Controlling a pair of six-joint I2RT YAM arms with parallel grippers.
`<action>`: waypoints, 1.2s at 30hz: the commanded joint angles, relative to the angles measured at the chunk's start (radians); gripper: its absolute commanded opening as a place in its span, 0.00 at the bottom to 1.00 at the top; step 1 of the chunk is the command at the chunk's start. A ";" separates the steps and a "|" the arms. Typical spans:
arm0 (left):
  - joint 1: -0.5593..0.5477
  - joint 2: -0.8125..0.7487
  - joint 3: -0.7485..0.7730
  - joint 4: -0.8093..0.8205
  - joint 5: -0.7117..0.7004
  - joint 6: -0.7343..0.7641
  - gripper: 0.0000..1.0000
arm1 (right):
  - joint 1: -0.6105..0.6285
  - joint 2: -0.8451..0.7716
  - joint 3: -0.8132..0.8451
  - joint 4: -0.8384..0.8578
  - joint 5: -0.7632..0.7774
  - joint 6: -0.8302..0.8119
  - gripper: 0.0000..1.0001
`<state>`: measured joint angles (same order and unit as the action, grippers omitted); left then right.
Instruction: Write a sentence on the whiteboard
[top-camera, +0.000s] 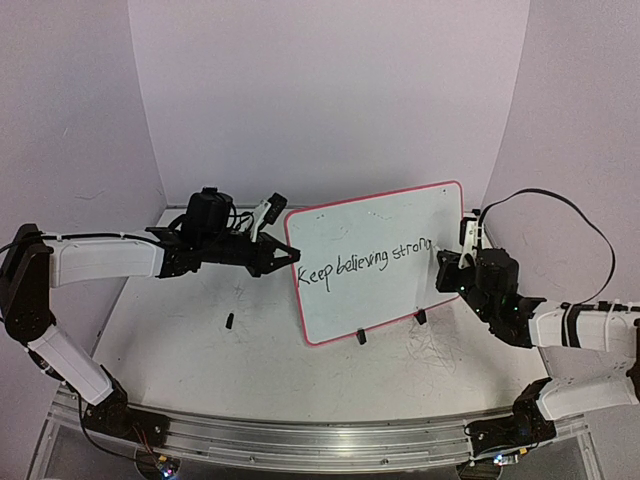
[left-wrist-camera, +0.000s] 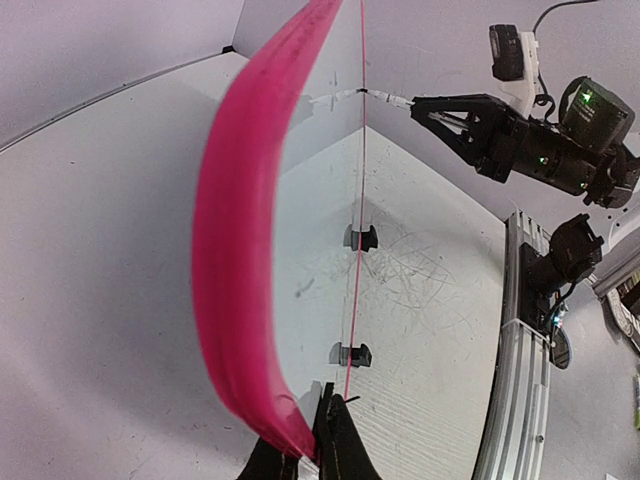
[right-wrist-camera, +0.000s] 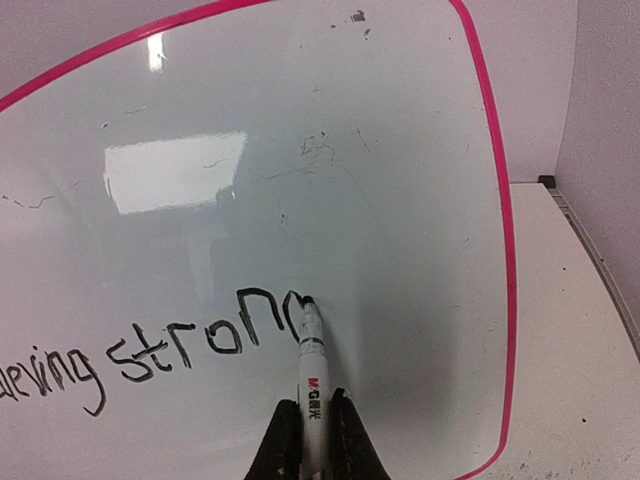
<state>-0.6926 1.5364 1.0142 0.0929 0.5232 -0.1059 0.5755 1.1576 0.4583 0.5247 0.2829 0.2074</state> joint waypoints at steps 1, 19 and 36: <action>0.004 -0.007 -0.002 -0.064 -0.097 0.104 0.00 | -0.003 -0.004 0.016 0.006 0.004 0.008 0.00; 0.004 -0.009 -0.003 -0.064 -0.095 0.104 0.00 | -0.002 -0.015 -0.026 -0.081 -0.020 0.065 0.00; 0.004 -0.012 -0.002 -0.064 -0.095 0.104 0.00 | -0.002 -0.014 -0.018 -0.123 -0.043 0.115 0.00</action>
<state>-0.6926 1.5364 1.0142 0.0925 0.5209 -0.1097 0.5755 1.1481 0.4419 0.4361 0.2690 0.3002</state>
